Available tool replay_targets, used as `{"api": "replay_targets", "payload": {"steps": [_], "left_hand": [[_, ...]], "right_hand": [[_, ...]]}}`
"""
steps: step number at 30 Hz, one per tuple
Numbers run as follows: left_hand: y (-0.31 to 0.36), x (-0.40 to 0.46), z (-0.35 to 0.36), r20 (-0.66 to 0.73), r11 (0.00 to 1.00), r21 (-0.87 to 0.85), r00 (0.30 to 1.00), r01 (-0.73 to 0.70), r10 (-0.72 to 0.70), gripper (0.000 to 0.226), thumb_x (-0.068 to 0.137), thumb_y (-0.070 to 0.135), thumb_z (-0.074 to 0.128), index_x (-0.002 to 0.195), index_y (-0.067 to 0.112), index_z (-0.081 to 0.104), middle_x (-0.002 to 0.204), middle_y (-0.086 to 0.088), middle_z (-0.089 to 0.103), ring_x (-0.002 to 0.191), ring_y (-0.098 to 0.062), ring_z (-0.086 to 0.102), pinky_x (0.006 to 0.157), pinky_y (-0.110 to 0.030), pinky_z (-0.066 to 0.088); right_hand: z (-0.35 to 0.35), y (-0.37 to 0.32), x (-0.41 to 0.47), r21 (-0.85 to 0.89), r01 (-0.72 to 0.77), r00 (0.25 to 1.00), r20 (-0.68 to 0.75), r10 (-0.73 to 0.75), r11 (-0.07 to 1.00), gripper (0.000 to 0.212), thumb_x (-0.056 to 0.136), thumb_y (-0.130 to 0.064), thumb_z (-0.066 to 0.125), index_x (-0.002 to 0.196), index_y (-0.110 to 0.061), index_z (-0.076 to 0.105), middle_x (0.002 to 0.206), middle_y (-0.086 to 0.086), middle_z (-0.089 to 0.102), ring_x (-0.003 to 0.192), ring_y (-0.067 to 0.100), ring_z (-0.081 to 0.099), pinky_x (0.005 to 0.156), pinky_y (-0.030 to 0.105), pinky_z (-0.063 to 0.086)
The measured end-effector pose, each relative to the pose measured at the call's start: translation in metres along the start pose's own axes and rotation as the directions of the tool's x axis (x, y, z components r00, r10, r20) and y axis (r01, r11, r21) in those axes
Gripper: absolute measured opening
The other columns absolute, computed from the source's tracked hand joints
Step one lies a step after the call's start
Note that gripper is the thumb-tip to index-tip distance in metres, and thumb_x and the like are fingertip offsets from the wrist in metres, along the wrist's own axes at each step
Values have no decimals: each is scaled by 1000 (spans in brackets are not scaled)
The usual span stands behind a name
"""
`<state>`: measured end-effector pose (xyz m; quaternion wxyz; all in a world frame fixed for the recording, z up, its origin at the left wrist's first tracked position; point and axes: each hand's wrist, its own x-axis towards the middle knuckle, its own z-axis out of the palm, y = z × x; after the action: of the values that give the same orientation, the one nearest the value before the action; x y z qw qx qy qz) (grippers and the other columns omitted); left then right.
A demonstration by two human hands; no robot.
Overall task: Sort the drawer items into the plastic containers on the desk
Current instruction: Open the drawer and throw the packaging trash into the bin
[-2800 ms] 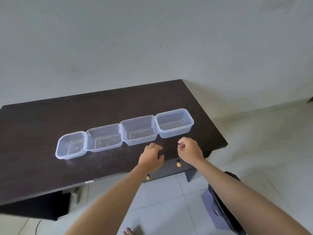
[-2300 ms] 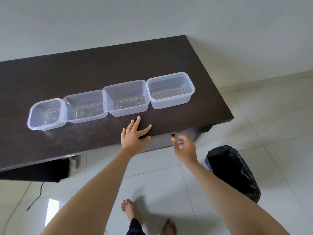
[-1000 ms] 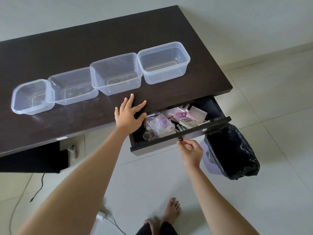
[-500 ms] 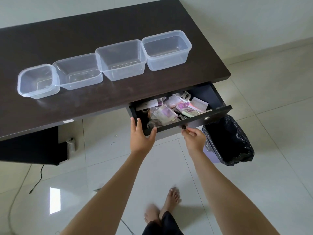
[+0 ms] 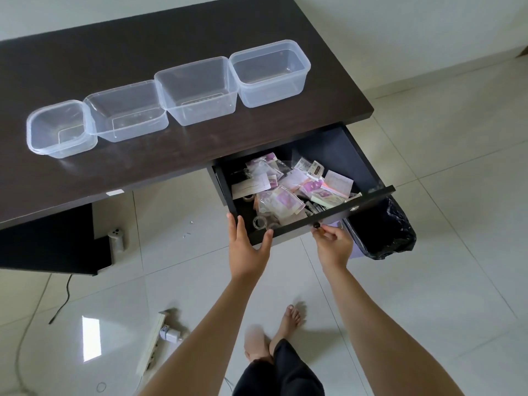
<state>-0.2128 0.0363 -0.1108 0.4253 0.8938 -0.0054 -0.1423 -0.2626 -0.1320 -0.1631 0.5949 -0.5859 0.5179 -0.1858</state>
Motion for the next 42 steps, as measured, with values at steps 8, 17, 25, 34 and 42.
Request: {"api": "replay_targets", "payload": {"steps": [8, 17, 25, 34, 42], "left_hand": [[-8, -29, 3, 15, 1000, 24, 1000, 4, -4, 83, 86, 51, 59, 150, 15, 21, 160, 11, -1, 146, -9, 16, 101, -16, 25], [-8, -47, 10, 51, 999, 23, 998, 30, -31, 79, 88, 47, 58, 150, 15, 21, 160, 11, -2, 146, -8, 14, 104, -15, 23], [9, -43, 6, 32, 990, 116, 996, 83, -87, 80, 88, 41, 61, 150, 15, 19, 160, 2, 7, 146, -20, 14, 112, -31, 27], [38, 3, 17, 62, 993, 106, 996, 50, -57, 87, 80, 44, 70, 149, 18, 22, 160, 2, 9, 147, -18, 10, 115, -38, 30], [53, 73, 52, 221, 865, 493, 948, 95, -230, 141, 48, 73, 75, 148, 34, -16, 153, -3, -33, 145, -36, -7, 113, -56, 25]], "right_hand": [[-20, 13, -17, 10, -45, 998, -33, 45, 999, 16, 74, 1, 74, 84, -9, 68, 81, 9, 70, 74, 17, 67, 75, 26, 51], [-35, 10, -16, -106, -69, 998, 4, 70, 992, 14, 74, -4, 74, 83, -9, 66, 86, 11, 72, 75, 17, 65, 73, 24, 47], [-66, -14, -21, -218, 111, 993, -13, -117, 970, 13, 82, -3, 66, 95, -6, 65, 98, 10, 69, 90, 23, 66, 78, 28, 50], [-53, -90, 24, -311, 649, 760, 258, -596, 694, 26, 74, -7, 77, 97, -5, 64, 90, -3, 56, 80, 17, 58, 68, 24, 52], [1, -91, 114, -735, 582, 747, 652, 129, 346, 125, 55, -61, 81, 145, -48, -4, 159, 7, -5, 144, 38, 8, 109, 62, 24]]}}
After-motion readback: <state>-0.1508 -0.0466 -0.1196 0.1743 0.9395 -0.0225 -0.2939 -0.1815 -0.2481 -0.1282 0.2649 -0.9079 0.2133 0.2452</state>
